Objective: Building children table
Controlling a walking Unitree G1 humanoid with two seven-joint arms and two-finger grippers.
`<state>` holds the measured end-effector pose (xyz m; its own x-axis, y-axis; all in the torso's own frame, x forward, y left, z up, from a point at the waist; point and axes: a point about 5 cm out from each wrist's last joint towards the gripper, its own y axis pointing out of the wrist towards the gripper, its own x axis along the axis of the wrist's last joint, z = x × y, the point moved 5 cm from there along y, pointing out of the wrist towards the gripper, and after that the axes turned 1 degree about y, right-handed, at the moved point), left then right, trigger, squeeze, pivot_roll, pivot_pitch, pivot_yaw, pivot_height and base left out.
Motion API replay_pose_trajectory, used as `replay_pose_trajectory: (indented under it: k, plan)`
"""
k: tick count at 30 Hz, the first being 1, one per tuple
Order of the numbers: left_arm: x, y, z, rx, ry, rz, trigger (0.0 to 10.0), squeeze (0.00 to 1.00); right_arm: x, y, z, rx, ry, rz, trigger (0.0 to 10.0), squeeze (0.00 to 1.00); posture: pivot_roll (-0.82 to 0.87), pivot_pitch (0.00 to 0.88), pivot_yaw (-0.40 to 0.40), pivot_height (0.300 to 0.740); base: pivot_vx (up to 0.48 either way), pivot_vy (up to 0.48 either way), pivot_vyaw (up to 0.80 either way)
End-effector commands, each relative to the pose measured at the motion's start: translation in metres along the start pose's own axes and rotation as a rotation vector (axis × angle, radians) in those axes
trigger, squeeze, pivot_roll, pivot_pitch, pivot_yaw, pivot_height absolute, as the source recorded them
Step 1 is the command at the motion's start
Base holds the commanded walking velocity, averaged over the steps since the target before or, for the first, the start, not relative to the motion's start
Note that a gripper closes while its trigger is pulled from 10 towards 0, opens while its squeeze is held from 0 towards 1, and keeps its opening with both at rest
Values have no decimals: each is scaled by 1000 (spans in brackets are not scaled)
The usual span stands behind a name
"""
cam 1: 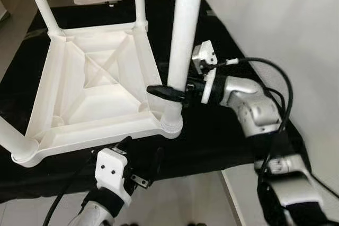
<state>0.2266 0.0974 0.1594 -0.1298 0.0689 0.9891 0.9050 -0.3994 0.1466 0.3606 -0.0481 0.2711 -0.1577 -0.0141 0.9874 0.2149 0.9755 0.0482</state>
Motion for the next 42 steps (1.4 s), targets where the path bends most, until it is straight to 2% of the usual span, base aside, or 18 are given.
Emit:
replay_pose_trajectory:
  k: [1,3,4,5,6,15,21,22,23,24,26,31,35,36,37,38,39,42]
  plan:
    - [-5,-2,-1,7,-16,16,10000,0,0,0,3,53,3,-15,10000,0,-76,179,-36,740,0,0,0]
    - [-6,-3,-1,6,-17,17,10000,0,0,2,7,115,7,-6,10000,0,-74,180,-34,740,0,0,0]
    - [-5,-3,-2,5,-18,18,10000,0,0,2,9,145,9,-2,706,0,-72,183,-32,740,0,0,0]
    - [-5,-3,-2,5,-18,18,10000,0,0,2,10,163,10,0,706,0,-72,183,-32,740,0,0,0]
    - [-6,-3,-2,4,-18,18,10000,0,-2,2,10,171,7,8,0,0,-72,183,-34,740,0,0,0]
    - [-5,-4,-3,4,-22,19,10000,0,-13,-1,5,134,-14,39,0,0,-77,184,-35,740,0,0,0]
    - [-4,-6,-3,5,-24,17,10000,0,-49,-10,-5,-346,99,75,0,0,-83,197,-47,740,0,0,0]
    - [-4,-7,-2,6,-23,17,10000,0,-71,-28,-20,-752,-2,206,0,0,-88,200,-44,740,0,0,0]
    - [-3,-7,-2,6,-22,17,10000,0,-74,-36,-23,-863,-41,236,0,0,-89,201,-43,740,0,0,0]
    - [-3,-7,-2,6,-22,17,10000,0,-74,-36,-23,-863,-41,236,0,0,-89,201,-43,740,0,0,0]
    - [-4,-6,-1,4,-20,19,10000,0,-92,-22,6,-856,78,202,0,0,-89,200,-27,740,0,0,0]
    - [-5,-5,-1,1,-22,22,10000,0,-89,-1,9,-791,133,167,0,0,-92,188,-21,740,0,0,0]
    - [-5,-5,0,3,-22,19,10000,0,-85,4,9,-774,133,167,0,0,-86,186,-29,740,0,0,0]
    - [-5,-5,1,9,-20,17,10000,0,-79,9,10,-721,137,144,10000,0,-84,184,-28,740,0,0,0]
    - [-4,-5,1,13,-19,15,10000,0,-74,13,12,-685,139,128,10000,0,-84,184,-28,740,0,0,0]
    - [-4,-5,2,16,-18,14,10000,0,-71,16,14,-679,140,120,10000,1000,-84,184,-28,740,0,0,0]
    - [-4,-5,2,16,-18,14,10000,0,-71,16,14,-679,140,120,10000,1000,-84,184,-28,740,0,0,0]
    - [-3,-5,2,15,-18,14,10000,0,-35,32,30,-383,132,-17,10000,1000,-66,186,-24,740,0,0,0]
